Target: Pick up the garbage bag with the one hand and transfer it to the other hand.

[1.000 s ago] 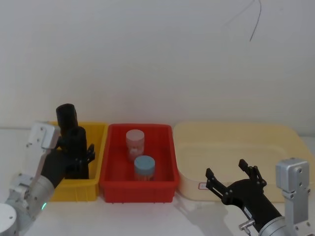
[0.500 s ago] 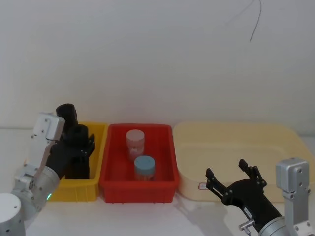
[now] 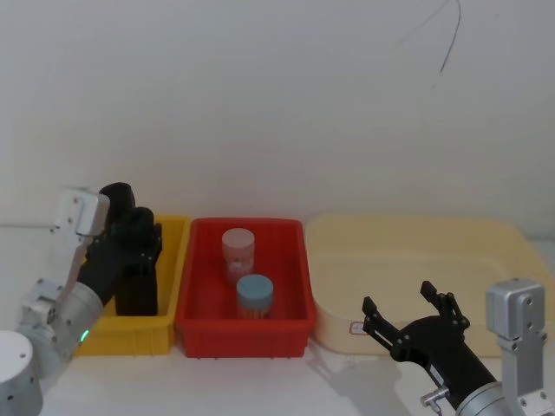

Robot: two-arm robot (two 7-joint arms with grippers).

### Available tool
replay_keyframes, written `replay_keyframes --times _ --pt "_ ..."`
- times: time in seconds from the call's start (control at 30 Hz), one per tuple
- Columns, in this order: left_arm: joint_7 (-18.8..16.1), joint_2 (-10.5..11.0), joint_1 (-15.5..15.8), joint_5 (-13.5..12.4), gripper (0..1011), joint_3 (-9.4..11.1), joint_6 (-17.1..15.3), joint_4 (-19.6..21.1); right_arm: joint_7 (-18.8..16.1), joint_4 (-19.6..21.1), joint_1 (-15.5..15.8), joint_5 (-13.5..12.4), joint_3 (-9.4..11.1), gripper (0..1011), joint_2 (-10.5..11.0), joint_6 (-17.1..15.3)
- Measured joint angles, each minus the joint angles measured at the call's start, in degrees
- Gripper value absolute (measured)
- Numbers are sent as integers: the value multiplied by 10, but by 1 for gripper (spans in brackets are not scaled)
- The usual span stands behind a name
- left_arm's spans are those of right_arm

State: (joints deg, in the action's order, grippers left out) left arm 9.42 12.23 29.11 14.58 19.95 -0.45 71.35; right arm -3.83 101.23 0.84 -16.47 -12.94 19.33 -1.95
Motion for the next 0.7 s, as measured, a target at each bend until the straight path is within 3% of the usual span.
replay_keyframes --times 0.37,0.7 --pt "31 4 20 -2 354 1 0 30 0 0 0 0 0 1000 0 0" --pt "82 -4 52 3 354 16 6 35 0 0 0 0 0 1000 0 0"
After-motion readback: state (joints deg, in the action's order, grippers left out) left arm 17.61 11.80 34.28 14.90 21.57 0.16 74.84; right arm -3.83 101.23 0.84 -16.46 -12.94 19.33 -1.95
